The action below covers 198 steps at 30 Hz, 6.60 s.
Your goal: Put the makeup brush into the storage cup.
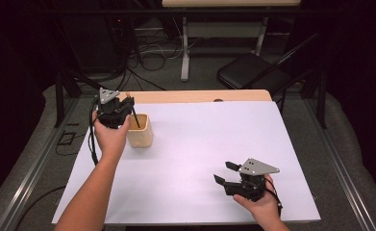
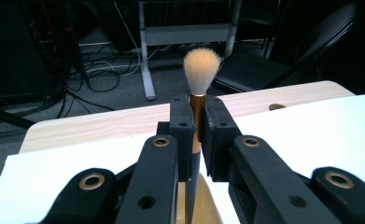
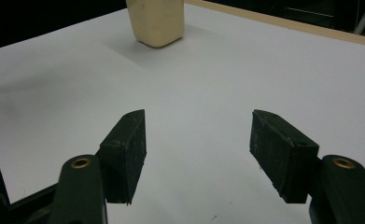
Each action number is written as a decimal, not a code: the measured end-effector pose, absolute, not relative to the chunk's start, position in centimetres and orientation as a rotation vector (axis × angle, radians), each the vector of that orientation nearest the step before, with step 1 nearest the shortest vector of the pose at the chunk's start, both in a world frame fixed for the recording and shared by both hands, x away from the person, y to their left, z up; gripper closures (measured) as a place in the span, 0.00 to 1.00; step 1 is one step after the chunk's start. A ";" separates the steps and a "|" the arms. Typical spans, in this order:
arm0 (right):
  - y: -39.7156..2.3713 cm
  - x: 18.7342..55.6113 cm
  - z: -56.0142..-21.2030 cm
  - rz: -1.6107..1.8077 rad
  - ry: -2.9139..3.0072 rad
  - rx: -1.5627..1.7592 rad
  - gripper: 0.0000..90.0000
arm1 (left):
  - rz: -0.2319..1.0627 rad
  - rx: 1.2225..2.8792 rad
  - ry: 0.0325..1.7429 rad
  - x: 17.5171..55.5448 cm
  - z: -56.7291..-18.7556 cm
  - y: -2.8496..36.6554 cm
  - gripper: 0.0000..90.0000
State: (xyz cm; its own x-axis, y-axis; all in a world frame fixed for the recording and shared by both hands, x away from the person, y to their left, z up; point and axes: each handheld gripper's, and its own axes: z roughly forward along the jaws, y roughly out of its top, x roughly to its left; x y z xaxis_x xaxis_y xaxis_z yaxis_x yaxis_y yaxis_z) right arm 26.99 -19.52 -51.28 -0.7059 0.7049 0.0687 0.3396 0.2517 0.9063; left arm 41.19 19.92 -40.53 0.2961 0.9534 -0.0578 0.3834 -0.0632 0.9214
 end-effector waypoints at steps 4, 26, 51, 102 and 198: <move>-19.5 27.0 -51.3 1.440 2.180 0.961 0.40 | 0.760 1.632 1.252 41.3 -40.9 20.0 0.93; -19.6 27.0 -51.4 1.448 2.174 0.963 0.40 | 0.737 1.650 1.288 41.4 -42.7 20.3 0.93; -19.7 26.8 -51.5 1.440 2.181 0.958 0.40 | 0.725 1.679 1.304 41.3 -44.2 20.4 0.93; -19.7 26.8 -51.7 1.429 2.188 0.966 0.40 | 0.665 1.695 1.328 40.9 -47.2 20.9 0.66; -19.7 26.7 -51.7 1.421 2.184 0.966 0.40 | 0.439 1.892 1.075 31.7 -49.2 17.4 0.46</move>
State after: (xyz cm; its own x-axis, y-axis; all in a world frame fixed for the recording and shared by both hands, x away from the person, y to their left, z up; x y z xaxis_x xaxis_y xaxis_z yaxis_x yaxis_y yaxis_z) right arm 26.69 -19.66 -51.69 -0.7010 0.7102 0.0651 0.3471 0.2600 0.9011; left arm 31.73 17.43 -49.24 0.5612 0.8196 -0.1156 0.5047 -0.2282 0.8326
